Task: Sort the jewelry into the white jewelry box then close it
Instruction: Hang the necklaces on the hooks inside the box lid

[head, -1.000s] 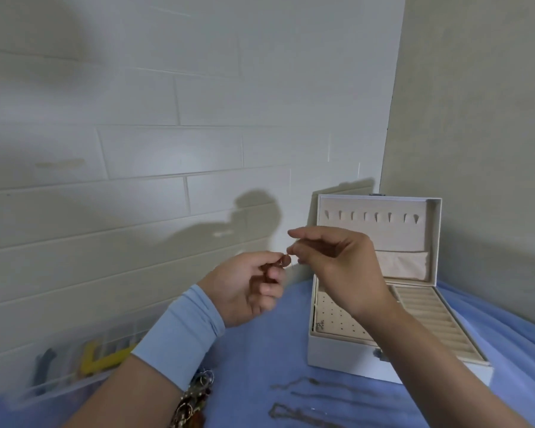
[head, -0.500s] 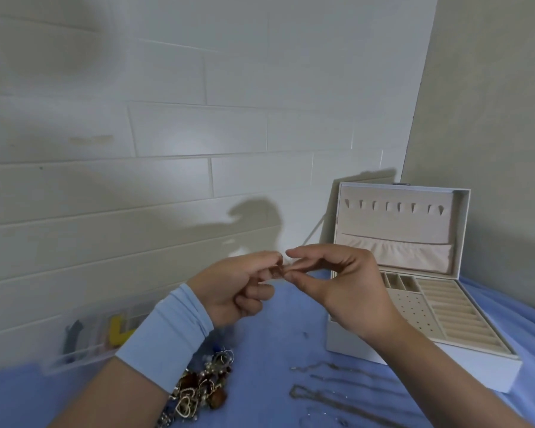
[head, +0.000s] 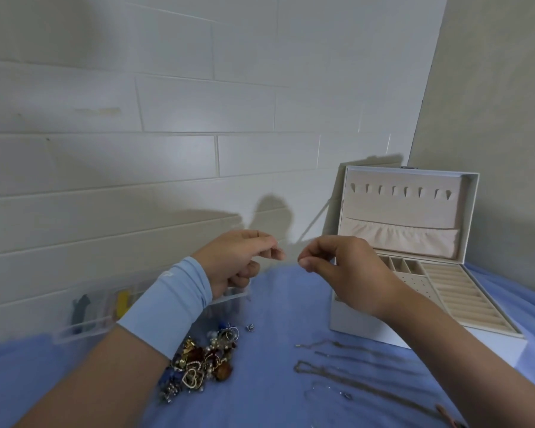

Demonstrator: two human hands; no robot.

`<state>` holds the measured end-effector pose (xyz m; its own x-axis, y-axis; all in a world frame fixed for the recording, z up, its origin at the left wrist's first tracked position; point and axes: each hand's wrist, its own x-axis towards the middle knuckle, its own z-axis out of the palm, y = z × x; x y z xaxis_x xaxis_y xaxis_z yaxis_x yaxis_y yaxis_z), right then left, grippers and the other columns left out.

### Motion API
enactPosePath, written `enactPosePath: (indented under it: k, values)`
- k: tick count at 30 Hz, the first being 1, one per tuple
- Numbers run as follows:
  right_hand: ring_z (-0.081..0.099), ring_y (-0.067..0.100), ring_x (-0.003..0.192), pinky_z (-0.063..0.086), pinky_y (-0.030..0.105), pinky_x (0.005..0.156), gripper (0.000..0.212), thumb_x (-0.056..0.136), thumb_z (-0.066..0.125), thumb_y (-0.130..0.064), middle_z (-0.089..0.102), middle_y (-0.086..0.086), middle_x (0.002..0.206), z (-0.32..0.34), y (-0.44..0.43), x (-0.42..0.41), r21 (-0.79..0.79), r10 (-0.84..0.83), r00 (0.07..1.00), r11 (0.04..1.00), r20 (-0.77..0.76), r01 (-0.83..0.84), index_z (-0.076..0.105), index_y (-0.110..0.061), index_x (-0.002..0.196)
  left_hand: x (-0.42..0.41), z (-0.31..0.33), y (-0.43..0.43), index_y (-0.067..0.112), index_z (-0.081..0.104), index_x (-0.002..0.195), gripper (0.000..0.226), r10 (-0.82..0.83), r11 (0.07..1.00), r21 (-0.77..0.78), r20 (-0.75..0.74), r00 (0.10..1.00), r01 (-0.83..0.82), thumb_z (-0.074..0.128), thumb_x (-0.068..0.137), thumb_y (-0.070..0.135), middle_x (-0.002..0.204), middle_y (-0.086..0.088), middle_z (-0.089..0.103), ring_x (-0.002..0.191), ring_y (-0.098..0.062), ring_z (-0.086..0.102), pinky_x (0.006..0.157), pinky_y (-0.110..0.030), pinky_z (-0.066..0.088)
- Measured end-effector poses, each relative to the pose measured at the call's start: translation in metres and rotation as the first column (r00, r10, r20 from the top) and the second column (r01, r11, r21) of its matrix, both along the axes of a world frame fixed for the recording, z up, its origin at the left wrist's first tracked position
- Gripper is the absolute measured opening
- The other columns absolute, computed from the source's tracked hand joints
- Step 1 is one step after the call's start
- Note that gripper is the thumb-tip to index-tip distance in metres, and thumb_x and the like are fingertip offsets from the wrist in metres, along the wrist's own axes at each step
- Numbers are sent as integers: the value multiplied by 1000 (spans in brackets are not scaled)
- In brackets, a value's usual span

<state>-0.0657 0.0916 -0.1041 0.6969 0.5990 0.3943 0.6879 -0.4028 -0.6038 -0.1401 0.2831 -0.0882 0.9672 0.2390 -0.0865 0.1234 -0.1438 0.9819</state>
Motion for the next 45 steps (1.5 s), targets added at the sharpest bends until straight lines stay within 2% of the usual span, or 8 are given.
enactPosePath:
  k: [6, 14, 20, 26, 29, 36, 42, 45]
  values:
    - [66, 21, 72, 58, 43, 75, 12, 94, 64, -17, 70, 4, 83, -2, 5, -4, 180, 57, 972, 984, -230, -15, 68, -19, 83, 2, -3, -4, 13, 57, 99, 12, 21, 999, 32, 14, 1000, -21, 51, 101, 23, 84, 4, 74, 49, -12, 24, 42, -20, 20]
    - [63, 15, 70, 59, 39, 73, 18, 97, 59, -9, 71, 1, 77, 2, 9, -6, 442, 150, 933, 897, -328, 12, 69, -5, 82, -4, 7, -4, 11, 59, 97, 13, -112, 992, -51, 74, 991, 116, 50, 102, 20, 88, -2, 69, 47, -10, 23, 41, -18, 20]
    - [63, 13, 75, 48, 27, 72, 20, 98, 56, -7, 72, 1, 82, 4, 6, 2, 409, 142, 947, 912, -290, -12, 64, -13, 81, -10, 11, -1, 14, 67, 97, 7, -226, 834, 526, 48, 973, 167, 66, 91, 10, 89, -3, 65, 58, -2, 53, 57, -14, 43]
    - [70, 17, 99, 53, 42, 100, 11, 96, 66, -14, 76, 11, 104, -3, 6, 1, 358, 317, 805, 923, -501, -141, 71, -13, 86, -5, 8, -9, 11, 61, 78, 14, -260, 965, 49, 261, 930, 257, 54, 77, -2, 79, -16, 55, 62, -21, 45, 48, -22, 36]
    - [69, 26, 112, 50, 42, 102, 16, 87, 72, -23, 72, 21, 115, -6, 4, -1, 414, 446, 682, 882, -579, -225, 71, -9, 93, -3, 6, -12, 11, 60, 76, 14, -260, 960, -19, 309, 915, 280, 52, 76, -1, 78, -17, 56, 64, -24, 45, 49, -23, 35]
    - [67, 14, 72, 55, 31, 84, 15, 83, 68, -23, 71, 3, 78, -5, -1, 6, 445, 504, 639, 854, -581, -269, 72, -8, 84, -7, 6, -10, 10, 65, 86, 12, -263, 919, 367, 300, 917, 143, 63, 89, -2, 71, -1, 58, 61, -11, 50, 58, -19, 43]
    - [69, 19, 80, 50, 38, 84, 13, 89, 69, -24, 71, 4, 90, -5, -5, 15, 373, 442, 701, 890, -559, -263, 68, -11, 87, -8, 6, -3, 30, 70, 101, 26, -311, 625, 775, 137, 940, 94, 67, 86, 9, 89, 11, 68, 72, -6, 57, 73, -21, 51]
    - [65, 14, 86, 47, 33, 81, 22, 80, 63, -29, 71, 3, 94, -4, -6, 15, 285, 362, 779, 927, -512, -243, 67, -10, 91, -12, 10, -8, 20, 66, 100, 25, -320, 727, 682, 232, 919, 82, 61, 88, -1, 88, 5, 67, 70, -5, 56, 70, -17, 48]
